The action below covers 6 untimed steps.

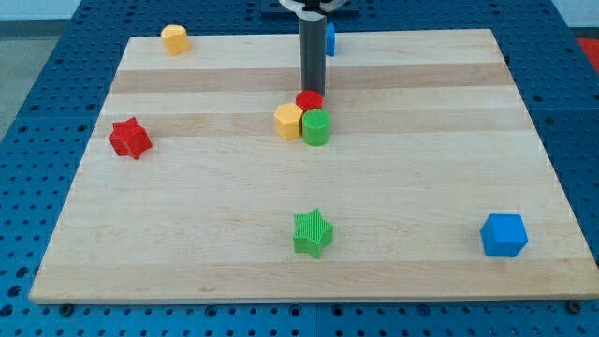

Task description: Push the triangle into the red circle

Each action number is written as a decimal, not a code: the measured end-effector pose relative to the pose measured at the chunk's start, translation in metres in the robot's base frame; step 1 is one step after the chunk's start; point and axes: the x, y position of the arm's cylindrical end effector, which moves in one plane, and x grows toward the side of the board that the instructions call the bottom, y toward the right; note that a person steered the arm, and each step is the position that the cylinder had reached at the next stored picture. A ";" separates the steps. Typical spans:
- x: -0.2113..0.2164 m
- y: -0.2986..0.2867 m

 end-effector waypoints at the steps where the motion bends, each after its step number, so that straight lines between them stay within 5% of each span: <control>1: -0.018 0.030; 3: -0.108 0.086; 4: -0.135 0.054; 6: -0.100 -0.087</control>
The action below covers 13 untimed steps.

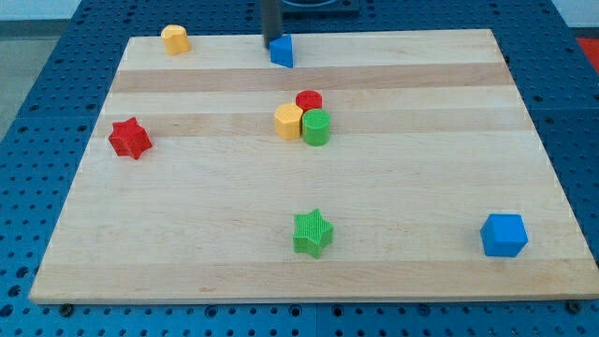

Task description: Push the triangle into the red circle

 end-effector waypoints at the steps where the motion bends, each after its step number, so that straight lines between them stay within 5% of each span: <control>1: 0.028 -0.014; 4: -0.038 -0.020; 7: 0.043 0.016; 8: 0.048 0.008; 11: -0.037 0.057; 13: 0.021 0.037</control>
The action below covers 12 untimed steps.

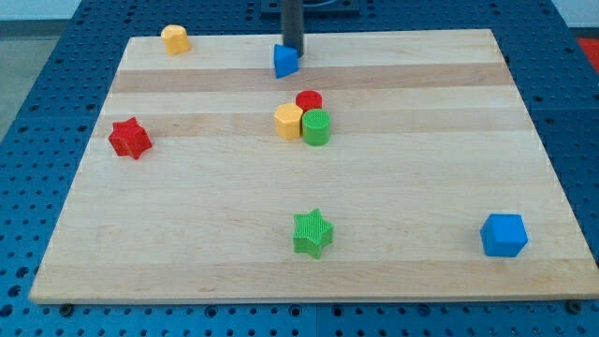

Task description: Push the triangle into the red circle

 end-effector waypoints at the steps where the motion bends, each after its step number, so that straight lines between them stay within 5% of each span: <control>1: 0.030 -0.028; 5: 0.041 -0.064; 9: 0.065 0.014; 11: 0.033 -0.042; 12: 0.053 -0.080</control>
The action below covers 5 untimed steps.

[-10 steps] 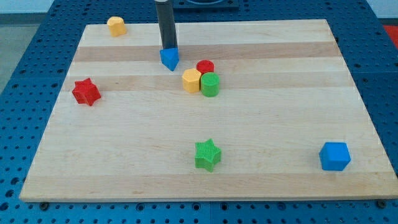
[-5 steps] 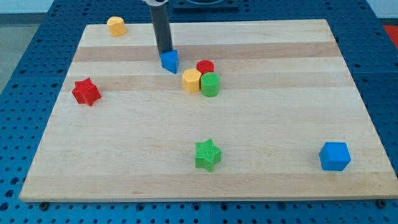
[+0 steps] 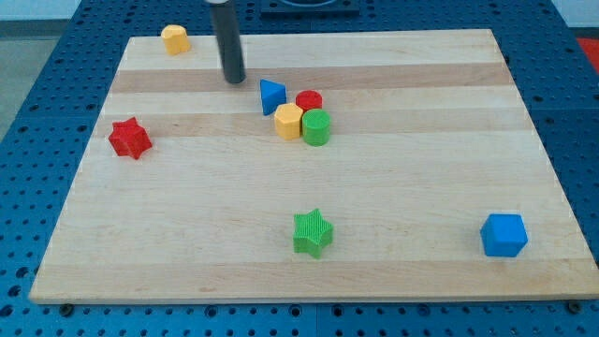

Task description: Push the triangle into the red circle

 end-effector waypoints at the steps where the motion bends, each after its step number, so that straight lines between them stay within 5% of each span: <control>1: 0.025 -0.004; 5: 0.034 0.070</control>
